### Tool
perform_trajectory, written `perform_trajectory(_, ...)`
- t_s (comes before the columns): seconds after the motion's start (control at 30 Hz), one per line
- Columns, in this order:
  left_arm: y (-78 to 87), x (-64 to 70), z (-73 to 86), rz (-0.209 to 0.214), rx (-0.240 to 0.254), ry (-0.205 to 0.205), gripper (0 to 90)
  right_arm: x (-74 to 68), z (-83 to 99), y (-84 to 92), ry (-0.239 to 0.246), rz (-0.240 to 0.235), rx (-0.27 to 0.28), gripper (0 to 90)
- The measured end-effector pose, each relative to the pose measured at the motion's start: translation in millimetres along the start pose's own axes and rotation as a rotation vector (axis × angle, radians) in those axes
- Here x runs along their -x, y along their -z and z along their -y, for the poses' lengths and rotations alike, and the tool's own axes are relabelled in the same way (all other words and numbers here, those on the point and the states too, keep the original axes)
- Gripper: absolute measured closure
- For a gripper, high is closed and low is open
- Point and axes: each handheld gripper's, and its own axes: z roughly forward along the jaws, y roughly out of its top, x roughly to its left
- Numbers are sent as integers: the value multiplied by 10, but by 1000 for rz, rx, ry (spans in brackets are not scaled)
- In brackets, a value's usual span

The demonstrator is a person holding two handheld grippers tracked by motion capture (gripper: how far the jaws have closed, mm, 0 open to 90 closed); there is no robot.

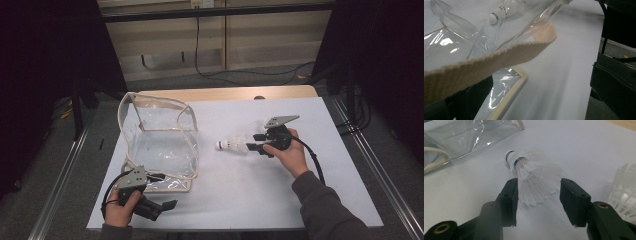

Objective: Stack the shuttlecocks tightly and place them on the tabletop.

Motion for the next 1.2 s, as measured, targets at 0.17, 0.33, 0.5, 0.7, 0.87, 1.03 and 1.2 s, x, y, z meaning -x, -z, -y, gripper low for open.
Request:
perform_trajectory(0.17,1,-1,-3,2,2,-4,45,33,-9,61,-18,27,4,373)
perform_trajectory(0.33,2,2,-5,1,2,-3,45,63,-16,116,-31,41,13,298)
perform_trajectory(0.5,2,3,-6,3,2,-3,44,85,-26,157,-42,63,26,251)
perform_trajectory(0.7,4,6,-9,5,4,-4,44,130,-52,178,-49,89,22,183)
perform_trajectory(0.87,6,4,-9,5,2,-6,44,158,-70,179,-48,124,17,156)
perform_trajectory(1.03,3,6,-8,7,5,-4,44,198,-73,169,-72,127,26,120)
perform_trajectory(1.2,6,7,-8,7,2,-4,44,217,-77,143,-70,135,10,98)
